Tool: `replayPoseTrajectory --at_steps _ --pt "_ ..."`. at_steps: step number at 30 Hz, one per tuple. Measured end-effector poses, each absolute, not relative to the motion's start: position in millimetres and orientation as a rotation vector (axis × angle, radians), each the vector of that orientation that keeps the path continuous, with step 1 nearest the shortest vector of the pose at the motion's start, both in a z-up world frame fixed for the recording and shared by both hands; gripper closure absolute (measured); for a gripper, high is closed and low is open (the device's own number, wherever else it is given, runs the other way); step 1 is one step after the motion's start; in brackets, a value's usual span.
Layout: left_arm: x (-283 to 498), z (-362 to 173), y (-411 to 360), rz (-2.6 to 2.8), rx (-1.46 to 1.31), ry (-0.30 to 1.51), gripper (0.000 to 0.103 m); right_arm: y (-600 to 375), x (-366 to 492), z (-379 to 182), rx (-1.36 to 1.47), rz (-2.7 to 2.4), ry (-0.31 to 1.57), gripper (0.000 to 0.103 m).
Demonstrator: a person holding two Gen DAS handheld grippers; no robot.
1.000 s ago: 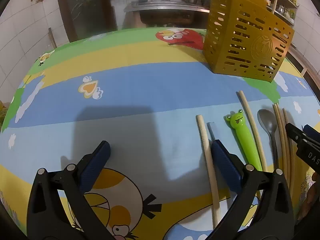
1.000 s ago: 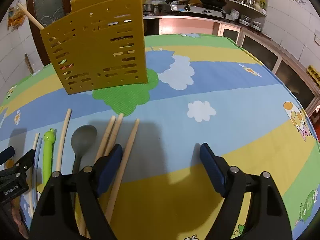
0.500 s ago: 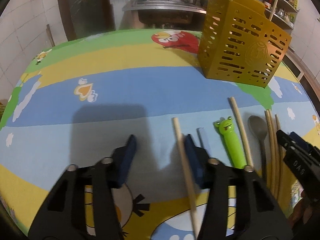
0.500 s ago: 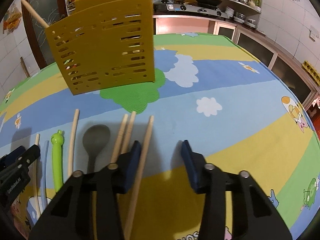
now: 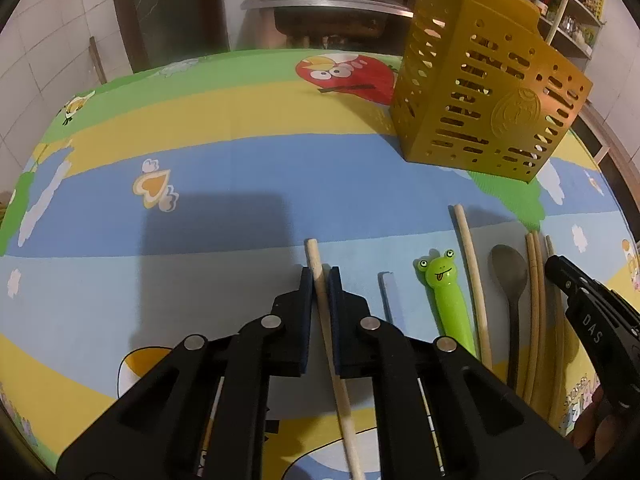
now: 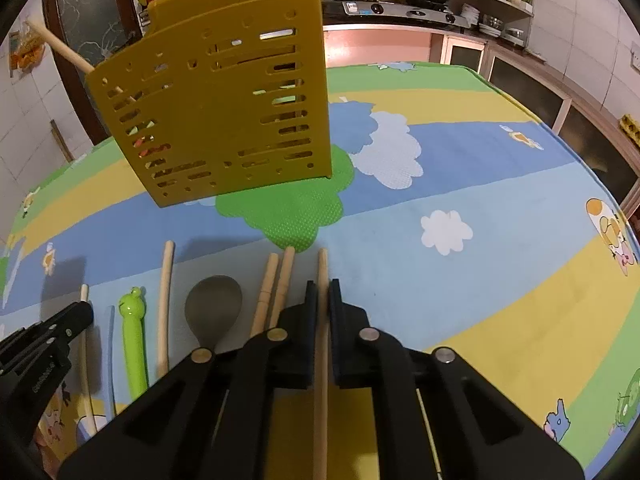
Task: Organize utensils
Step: 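Close the left tool on a chopstick while the right tool grasps another, then lift both chopsticks and carry them above the yellow holder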
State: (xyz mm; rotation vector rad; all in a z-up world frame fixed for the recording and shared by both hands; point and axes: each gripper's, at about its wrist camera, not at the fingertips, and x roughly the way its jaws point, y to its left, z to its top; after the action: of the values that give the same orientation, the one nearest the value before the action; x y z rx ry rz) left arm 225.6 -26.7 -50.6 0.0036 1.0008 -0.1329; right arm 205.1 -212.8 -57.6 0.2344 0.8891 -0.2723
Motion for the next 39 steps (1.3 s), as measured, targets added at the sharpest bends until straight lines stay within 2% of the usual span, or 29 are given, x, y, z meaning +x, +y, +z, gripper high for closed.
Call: replayPoseTrajectory --at_steps 7,27,39 --pt "212.1 -33.2 -28.8 -0.154 -0.02 0.927 0.099 -225.1 196.3 -40.4 0.257 -0.251 0.811 0.097" --pt "163.5 100.9 -38.7 -0.229 -0.089 0.499 0.099 -257.9 154.8 63.1 0.204 -0.19 0.403 0.097" --pt "152.0 113.9 -56.9 -0.314 -0.127 0.378 0.099 -261.0 136.9 71.1 0.186 -0.174 0.294 0.097"
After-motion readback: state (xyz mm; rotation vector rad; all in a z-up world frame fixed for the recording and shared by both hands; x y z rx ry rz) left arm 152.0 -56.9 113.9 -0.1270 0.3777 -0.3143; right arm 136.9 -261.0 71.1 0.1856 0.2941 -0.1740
